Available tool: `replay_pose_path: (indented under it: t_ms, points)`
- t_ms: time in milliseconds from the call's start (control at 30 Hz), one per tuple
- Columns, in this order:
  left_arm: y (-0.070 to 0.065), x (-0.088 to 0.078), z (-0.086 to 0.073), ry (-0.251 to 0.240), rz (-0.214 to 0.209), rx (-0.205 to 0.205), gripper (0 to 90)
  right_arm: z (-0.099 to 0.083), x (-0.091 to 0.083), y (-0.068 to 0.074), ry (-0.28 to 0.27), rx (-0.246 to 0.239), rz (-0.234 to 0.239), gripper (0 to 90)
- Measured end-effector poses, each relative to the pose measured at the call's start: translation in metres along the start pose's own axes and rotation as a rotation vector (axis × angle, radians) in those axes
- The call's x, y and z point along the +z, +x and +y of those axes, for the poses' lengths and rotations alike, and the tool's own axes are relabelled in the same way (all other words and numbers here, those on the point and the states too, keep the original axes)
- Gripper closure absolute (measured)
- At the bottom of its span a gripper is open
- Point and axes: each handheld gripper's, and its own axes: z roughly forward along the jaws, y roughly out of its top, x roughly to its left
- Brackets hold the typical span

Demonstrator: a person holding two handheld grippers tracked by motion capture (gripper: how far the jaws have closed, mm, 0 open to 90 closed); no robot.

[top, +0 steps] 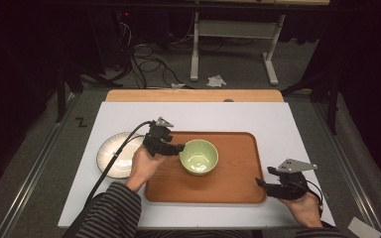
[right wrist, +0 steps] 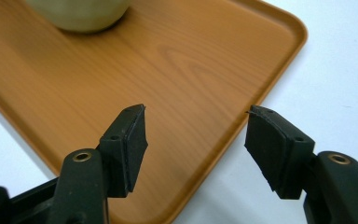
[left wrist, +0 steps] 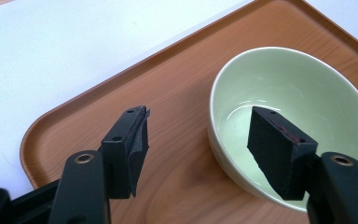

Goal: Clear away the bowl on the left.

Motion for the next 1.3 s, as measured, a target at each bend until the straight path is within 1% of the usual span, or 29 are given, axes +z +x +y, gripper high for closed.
replay_pose_path:
  t_ms: [33, 133, 267, 533, 667, 700, 733, 767, 800, 867, 900, 967, 1033, 1067, 1133, 1233, 1300]
  points:
    - [0.0, 0.0, 0.0, 0.001, 0.001, 0.001, 38.2, 0.0, 0.0, -0.001, -0.005, 0.012, -0.005, 40.1]
    - [-0.001, -0.001, -0.001, 0.006, 0.003, 0.01, 38.0, 0.0, -0.002, -0.003, -0.011, 0.023, -0.013, 40.0]
    - [-0.004, -0.006, -0.003, 0.004, 0.002, 0.02, 37.9, -0.001, -0.003, -0.005, -0.023, 0.031, -0.02, 40.1]
    - [-0.005, -0.021, -0.01, -0.033, 0.011, 0.029, 38.7, -0.001, -0.003, -0.011, -0.024, 0.035, -0.029, 40.0]
    - [-0.006, -0.024, -0.012, -0.037, 0.022, 0.043, 38.8, -0.001, -0.002, -0.015, -0.022, 0.043, -0.03, 40.0]
    - [-0.006, -0.025, -0.013, -0.041, 0.031, 0.052, 38.7, 0.0, -0.002, -0.017, -0.02, 0.046, -0.03, 40.0]
    - [-0.007, -0.026, -0.014, -0.041, 0.022, 0.048, 38.7, 0.0, -0.002, -0.018, -0.02, 0.048, -0.03, 39.9]
    - [-0.008, -0.027, -0.015, -0.045, 0.021, 0.047, 38.8, -0.001, -0.001, -0.019, -0.019, 0.051, -0.029, 39.9]
    - [-0.008, -0.027, -0.015, -0.047, 0.025, 0.049, 38.8, -0.001, -0.001, -0.02, -0.017, 0.062, -0.028, 39.9]
    - [-0.008, -0.029, -0.017, -0.049, 0.023, 0.045, 38.9, -0.001, -0.001, -0.022, -0.018, 0.06, -0.026, 39.7]
    - [-0.007, -0.03, -0.019, -0.048, 0.026, 0.048, 38.9, 0.0, -0.001, -0.023, -0.016, 0.073, -0.026, 39.7]
    - [-0.007, -0.032, -0.021, -0.052, 0.029, 0.043, 38.9, 0.0, 0.0, -0.026, -0.015, 0.071, -0.023, 39.3]
    - [-0.007, -0.034, -0.024, -0.05, 0.033, 0.042, 38.7, 0.0, 0.001, -0.026, -0.01, 0.085, -0.018, 39.2]
    - [-0.008, -0.035, -0.025, -0.051, 0.039, 0.046, 38.2, 0.0, 0.002, -0.027, -0.011, 0.076, -0.016, 39.1]
    - [-0.009, -0.037, -0.028, -0.058, 0.038, 0.047, 38.1, 0.001, 0.003, -0.026, -0.011, 0.08, -0.011, 39.1]
    - [-0.009, -0.041, -0.032, -0.059, 0.045, 0.053, 38.1, 0.002, 0.004, -0.027, -0.011, 0.069, -0.005, 39.1]
    - [-0.008, -0.042, -0.034, -0.064, 0.049, 0.048, 38.1, 0.003, 0.005, -0.028, -0.013, 0.07, -0.005, 39.1]
